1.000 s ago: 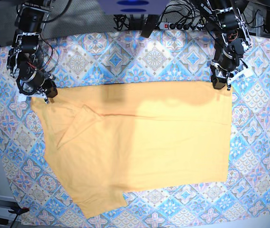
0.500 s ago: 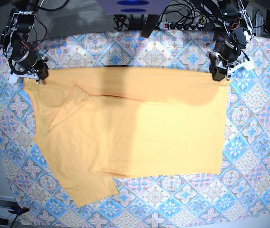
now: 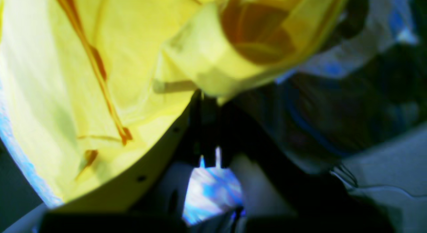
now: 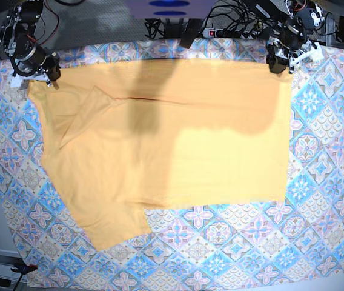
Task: Fold the T-shirt properly
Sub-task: 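Pull both held shoulders away from the hem to straighten the shirt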
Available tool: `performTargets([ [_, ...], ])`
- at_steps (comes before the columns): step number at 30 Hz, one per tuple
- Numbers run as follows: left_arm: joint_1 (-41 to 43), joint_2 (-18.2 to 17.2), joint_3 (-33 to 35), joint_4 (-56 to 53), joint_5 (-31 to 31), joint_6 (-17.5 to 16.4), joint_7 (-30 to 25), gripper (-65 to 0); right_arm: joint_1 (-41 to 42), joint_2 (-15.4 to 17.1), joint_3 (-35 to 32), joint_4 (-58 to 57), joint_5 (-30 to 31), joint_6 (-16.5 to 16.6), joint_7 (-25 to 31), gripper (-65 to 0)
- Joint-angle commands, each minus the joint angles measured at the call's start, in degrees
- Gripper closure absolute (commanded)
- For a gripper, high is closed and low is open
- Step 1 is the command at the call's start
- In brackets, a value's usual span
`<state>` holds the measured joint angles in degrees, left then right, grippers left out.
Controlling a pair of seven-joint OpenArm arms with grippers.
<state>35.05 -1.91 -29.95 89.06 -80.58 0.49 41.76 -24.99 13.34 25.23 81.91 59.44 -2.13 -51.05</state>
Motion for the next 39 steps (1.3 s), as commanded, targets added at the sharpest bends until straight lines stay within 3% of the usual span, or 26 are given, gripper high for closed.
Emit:
performTargets([
  [1, 0.86, -0.59, -0.15, 1.19, -1.05, -0.71, -0.75, 0.0, -0.37, 1.12, 0.57, 1.04, 0.03, 0.15, 0.89, 0.0],
  [13, 8.34, 0.64, -0.15, 7.60, -0.87, -0.71, -0.66, 0.0, -3.45, 1.12, 0.48, 1.65, 0.03, 0.15, 0.89, 0.0],
  [39, 11.41, 0.46, -0.15, 7.34, -0.70, -0.71, -0.75, 0.0, -7.58, 0.94, 0.57, 4.46, -0.32, -0.20, 0.98, -0.7],
])
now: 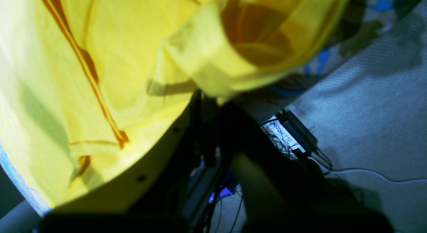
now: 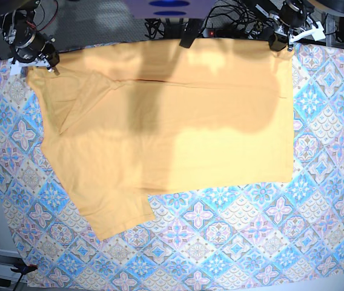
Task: Fold the T-shirt properly
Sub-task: 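Pull both held shoulders away from the hem to straighten the shirt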
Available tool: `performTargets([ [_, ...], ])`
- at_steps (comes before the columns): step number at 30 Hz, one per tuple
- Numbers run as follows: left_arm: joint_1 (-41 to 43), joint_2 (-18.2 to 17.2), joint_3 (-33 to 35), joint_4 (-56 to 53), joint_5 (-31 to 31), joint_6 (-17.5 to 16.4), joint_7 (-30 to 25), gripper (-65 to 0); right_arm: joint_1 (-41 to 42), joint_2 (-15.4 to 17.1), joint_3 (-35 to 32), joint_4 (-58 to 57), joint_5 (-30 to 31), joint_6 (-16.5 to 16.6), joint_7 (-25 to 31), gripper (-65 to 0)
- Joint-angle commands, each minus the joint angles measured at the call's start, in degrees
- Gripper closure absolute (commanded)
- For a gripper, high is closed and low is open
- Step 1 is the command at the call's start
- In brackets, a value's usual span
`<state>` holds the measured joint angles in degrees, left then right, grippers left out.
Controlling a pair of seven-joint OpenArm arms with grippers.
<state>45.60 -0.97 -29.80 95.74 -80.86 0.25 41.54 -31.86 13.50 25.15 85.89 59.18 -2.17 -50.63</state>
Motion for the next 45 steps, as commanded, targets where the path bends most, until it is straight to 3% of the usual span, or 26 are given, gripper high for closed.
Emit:
performTargets([
  [1, 0.86, -0.48, -0.31, 0.65, -0.41, -0.47, -0.53, 0.0, -0.98, 0.79, 0.66, 0.49, -0.23, -0.15, 0.65, -1.8],
  [7, -0.02, -0.57, -0.31, 0.65, -0.41, -0.38, -0.44, -11.2, -0.98, 0.00, 0.83, 0.49, -6.03, -0.51, 0.57, -10.8],
  [11, -0.02, -0.57, -0.57, 0.65, -0.50, -0.30, 1.67, -20.4, -1.07, -1.67, 3.82, 0.40, -6.39, -4.64, 0.57, -12.2],
  [13, -0.11, -0.57, -0.57, 0.65, -0.50, -0.30, 2.64, -22.2, -1.15, -1.76, 4.26, 0.40, -6.47, -4.90, 0.48, -13.7],
  [19, -0.02, -0.65, -0.66, 0.65, -0.50, -0.38, 2.81, -22.9, -2.30, -1.76, 5.40, 0.14, -6.56, -5.25, 0.57, -18.4],
  [39, 0.15, -0.74, -0.66, 1.00, -0.68, -0.38, 2.81, -22.9, -2.65, -1.50, 10.68, -2.24, -6.56, -5.25, 0.83, -18.1],
  [45, 0.15, -0.74, -0.66, 1.00, -0.68, -0.38, 2.90, -22.9, -2.65, -1.41, 14.11, 2.77, -6.56, -5.25, 0.57, -18.0],
])
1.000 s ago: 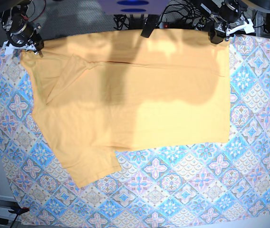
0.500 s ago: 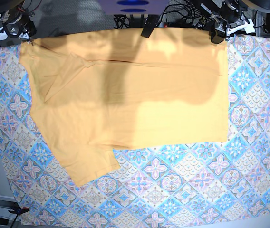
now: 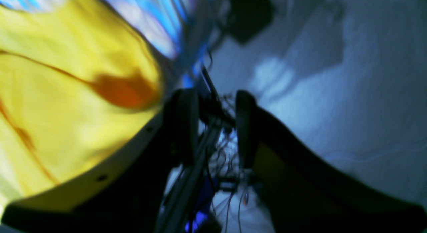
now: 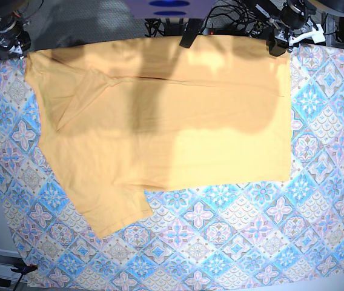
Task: Fold the T-shirt properly
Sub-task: 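Pull both held shoulders away from the hem to straighten the shirt, then release the shoulders and raise both grippers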
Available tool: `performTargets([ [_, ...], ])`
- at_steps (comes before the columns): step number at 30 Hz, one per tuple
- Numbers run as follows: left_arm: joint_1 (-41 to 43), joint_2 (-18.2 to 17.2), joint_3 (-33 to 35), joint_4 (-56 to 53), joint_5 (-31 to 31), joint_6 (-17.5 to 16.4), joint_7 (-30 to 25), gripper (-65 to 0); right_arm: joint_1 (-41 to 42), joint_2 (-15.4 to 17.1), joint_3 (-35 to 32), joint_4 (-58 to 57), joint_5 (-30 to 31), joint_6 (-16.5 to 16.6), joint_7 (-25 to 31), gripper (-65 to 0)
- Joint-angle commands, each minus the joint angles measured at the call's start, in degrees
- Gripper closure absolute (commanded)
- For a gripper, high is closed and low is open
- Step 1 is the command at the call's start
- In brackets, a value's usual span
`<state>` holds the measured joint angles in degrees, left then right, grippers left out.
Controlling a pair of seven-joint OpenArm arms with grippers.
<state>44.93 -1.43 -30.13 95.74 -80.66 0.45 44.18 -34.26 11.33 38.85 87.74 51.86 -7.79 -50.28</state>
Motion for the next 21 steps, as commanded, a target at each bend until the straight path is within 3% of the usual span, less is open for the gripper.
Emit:
performTargets([
  [1, 0.83, -0.28, -0.33, 1.00, -0.79, -0.58, 0.43, -22.9, -0.24, 0.84, 0.40, 1.79, 0.76, 0.36, 0.30, -18.0],
  [6, 0.39, -1.34, -0.42, 1.00, -1.05, -0.67, 5.09, -23.0, -0.24, 1.37, 0.14, 4.26, 0.76, 0.36, 0.22, -18.0],
  [10, 0.39, -1.34, -0.42, 1.00, -0.96, -0.67, 5.27, -24.3, 0.90, 1.37, 0.05, 5.13, 0.76, 0.36, 0.13, -18.2],
  [12, 0.57, -1.34, -0.42, 1.00, -0.96, -0.67, 5.27, -30.5, 0.99, 1.37, 0.05, 5.13, 0.76, 0.36, 0.13, -18.3],
  [17, 1.01, -1.43, -0.42, 1.00, -0.96, -0.67, 5.44, -55.7, 1.69, 1.37, 0.23, 5.31, 0.76, 0.36, 0.13, -18.3],
  [19, 1.80, -1.25, -0.42, 1.00, -0.96, -0.67, 6.76, -61.9, 1.78, 1.37, 0.23, 5.31, 0.76, 0.36, 0.13, -18.2],
  [21, 1.97, -1.16, -0.42, 1.00, -1.14, -0.67, 8.26, -63.8, 1.78, 1.37, 0.31, 5.31, 0.76, 0.36, 0.13, -18.1],
])
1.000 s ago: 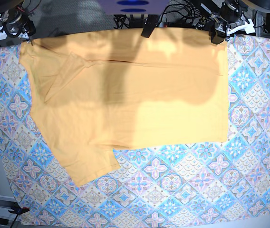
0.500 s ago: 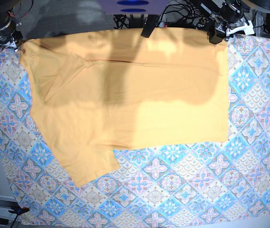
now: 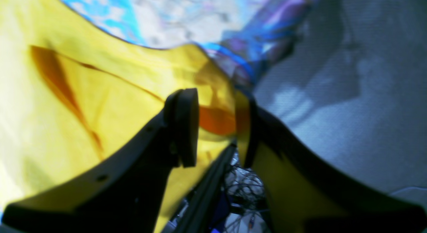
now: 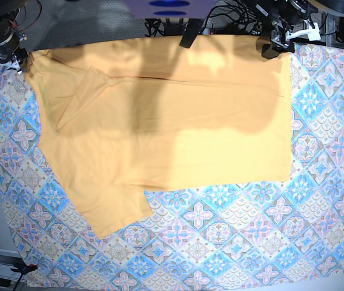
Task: Fold the T-shirt properly
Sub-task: 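Release the shoulders and raise both grippers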
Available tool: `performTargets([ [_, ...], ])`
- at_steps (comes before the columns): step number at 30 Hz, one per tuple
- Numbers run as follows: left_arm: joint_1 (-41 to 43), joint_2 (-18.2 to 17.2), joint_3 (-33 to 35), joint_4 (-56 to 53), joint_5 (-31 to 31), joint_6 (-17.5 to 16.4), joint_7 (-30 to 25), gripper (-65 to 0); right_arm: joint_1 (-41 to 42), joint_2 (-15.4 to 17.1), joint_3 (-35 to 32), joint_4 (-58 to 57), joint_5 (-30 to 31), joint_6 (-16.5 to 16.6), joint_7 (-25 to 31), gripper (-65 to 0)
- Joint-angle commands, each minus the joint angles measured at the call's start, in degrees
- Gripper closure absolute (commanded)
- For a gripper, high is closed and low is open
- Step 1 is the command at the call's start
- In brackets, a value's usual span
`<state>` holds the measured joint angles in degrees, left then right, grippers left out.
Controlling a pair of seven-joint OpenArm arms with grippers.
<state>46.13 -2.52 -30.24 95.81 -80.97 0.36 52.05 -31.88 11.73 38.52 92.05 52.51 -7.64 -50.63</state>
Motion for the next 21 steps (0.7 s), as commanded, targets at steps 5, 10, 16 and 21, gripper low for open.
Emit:
performTargets([
  [5, 0.51, 0.02, -0.31, 1.03, -3.21, -0.76, 2.23, -63.6, -0.52, 0.98, 0.64, 1.09, 0.10, 0.21, 0.48, -18.1],
  [10, -1.78, -0.42, -0.05, 5.33, -4.03, -4.27, 3.20, -63.6, 1.07, 1.06, 0.64, 3.20, 0.10, 0.30, 0.48, -18.0],
  [16, -5.47, -0.42, -0.22, 6.56, -4.03, -4.62, 4.52, -63.6, 3.00, 1.15, 0.20, 7.77, 0.02, 0.30, 0.48, -18.0],
  [21, -11.45, -0.77, -1.80, 6.48, -4.03, -4.62, 4.43, -63.6, 6.52, 2.30, -2.52, 8.13, 0.02, 0.30, 0.48, -18.0],
])
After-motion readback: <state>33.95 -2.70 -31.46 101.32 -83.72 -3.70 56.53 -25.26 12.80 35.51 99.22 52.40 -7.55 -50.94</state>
